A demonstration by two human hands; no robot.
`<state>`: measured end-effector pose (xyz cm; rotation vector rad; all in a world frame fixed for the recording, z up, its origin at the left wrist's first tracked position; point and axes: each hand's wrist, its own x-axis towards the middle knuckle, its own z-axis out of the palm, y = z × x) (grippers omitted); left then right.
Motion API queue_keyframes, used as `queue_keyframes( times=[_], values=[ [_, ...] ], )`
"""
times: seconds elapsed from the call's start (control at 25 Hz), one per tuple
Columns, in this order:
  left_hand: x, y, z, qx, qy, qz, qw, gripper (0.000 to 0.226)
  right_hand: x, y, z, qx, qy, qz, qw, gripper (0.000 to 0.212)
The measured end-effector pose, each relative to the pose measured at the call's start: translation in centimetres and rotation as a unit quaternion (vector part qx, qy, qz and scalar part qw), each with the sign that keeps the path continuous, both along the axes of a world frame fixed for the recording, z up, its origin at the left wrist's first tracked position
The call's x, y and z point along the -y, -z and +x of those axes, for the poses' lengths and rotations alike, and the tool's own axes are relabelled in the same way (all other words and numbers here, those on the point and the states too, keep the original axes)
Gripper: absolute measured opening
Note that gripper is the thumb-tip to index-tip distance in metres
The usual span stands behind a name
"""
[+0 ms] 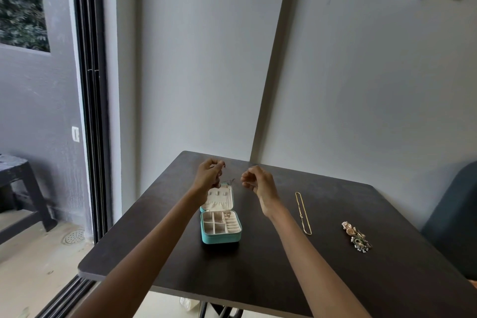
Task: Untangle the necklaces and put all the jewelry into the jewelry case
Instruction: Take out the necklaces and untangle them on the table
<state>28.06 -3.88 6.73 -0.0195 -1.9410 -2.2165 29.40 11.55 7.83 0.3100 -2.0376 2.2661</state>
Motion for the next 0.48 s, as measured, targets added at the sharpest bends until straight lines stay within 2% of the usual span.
queue_keyframes(
  times=[0.16, 0.28, 0.36, 0.48],
  values=[
    [0.7, 0.8, 0.5, 0.009, 0.016, -0.034, 0.999, 0.017, -0.4, 0.0, 0.2, 0.063, -0.013, -0.152, 0.986, 0.025],
    [0.8, 1.6, 0.5, 0.033, 0.022, -0.018, 0.999, 0.015, -0.6, 0.0, 0.3, 0.086, -0.028, -0.215, 0.972, 0.024],
    [0.8, 2.3, 0.4, 0.052, 0.019, 0.027, 0.998, 0.017, -0.3, 0.0, 0.4, 0.087, -0.033, -0.211, 0.973, 0.023],
    [0.6, 3.2, 0.1, 0.089, 0.017, 0.150, 0.984, 0.019, 0.3, -0.1, 0.5, 0.075, -0.047, -0.193, 0.977, 0.019]
  ],
)
